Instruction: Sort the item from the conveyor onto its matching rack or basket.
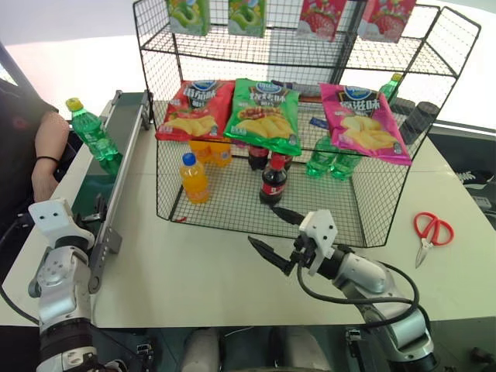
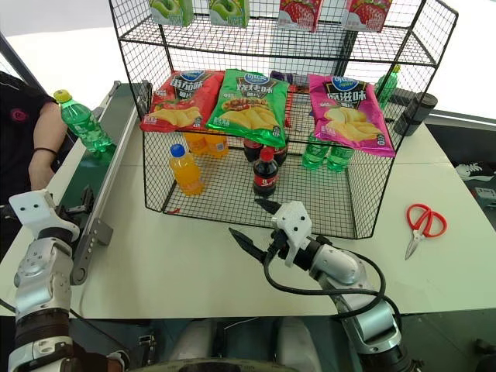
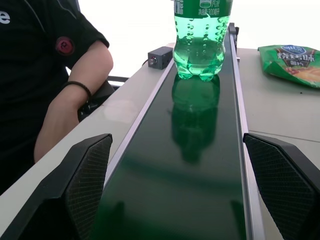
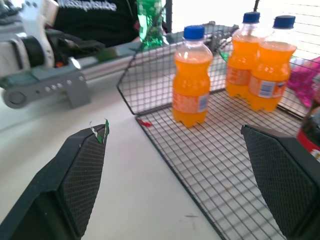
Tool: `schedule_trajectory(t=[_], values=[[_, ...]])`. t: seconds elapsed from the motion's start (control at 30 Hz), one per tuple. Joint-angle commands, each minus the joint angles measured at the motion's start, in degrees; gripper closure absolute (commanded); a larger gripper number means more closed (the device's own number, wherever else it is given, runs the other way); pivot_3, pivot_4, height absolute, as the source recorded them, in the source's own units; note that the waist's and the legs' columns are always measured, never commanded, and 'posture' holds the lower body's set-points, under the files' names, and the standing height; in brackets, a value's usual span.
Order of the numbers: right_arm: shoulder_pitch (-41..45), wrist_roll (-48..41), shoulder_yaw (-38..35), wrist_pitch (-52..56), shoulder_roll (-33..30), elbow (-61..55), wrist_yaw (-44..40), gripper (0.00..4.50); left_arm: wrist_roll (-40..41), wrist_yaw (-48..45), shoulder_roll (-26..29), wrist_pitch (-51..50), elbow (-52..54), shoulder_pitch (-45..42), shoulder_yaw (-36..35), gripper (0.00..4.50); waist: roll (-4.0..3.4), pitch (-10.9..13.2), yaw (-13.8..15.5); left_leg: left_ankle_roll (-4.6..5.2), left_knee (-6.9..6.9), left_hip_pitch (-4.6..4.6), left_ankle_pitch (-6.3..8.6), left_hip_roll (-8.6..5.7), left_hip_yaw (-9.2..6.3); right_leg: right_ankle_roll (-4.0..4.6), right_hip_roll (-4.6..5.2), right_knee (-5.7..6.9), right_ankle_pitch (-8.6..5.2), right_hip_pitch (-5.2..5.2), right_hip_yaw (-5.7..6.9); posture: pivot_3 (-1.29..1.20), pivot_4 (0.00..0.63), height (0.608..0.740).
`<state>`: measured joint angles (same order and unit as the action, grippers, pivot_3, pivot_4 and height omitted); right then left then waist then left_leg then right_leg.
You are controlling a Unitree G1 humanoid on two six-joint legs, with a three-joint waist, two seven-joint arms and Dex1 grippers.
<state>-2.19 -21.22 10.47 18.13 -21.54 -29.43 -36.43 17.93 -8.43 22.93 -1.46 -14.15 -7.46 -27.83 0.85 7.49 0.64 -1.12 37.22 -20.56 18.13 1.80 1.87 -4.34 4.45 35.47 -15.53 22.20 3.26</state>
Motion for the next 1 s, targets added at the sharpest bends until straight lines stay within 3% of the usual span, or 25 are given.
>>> schedule_trajectory(t=[0.03,1.0], values=[[1.7,-3.5,-0.9,0.4,-0.3,-3.6,-1.7,0.09,-0.4,0.0,0.4,1.7,0.1,-0.7,-0.4,0.0,0.0,0.0,0.0,0.0,0.0,0.0,0.0,0.0,0.0,0.0,0.0,0.0,0.0,0.0,0.0,0.0,0.15,0.74],[2.0,-3.0,1.5,0.3,-0.7,-2.7,-3.7,0.09,0.5,-0.5,0.8,4.4,-1.2,-2.2,-1.0,0.0,0.0,0.0,0.0,-0.02,-0.09,-0.03,0.01,0.0,-0.01,0.02,0.21,-0.08,-0.01,0.05,-0.01,0.0,0.15,0.74]])
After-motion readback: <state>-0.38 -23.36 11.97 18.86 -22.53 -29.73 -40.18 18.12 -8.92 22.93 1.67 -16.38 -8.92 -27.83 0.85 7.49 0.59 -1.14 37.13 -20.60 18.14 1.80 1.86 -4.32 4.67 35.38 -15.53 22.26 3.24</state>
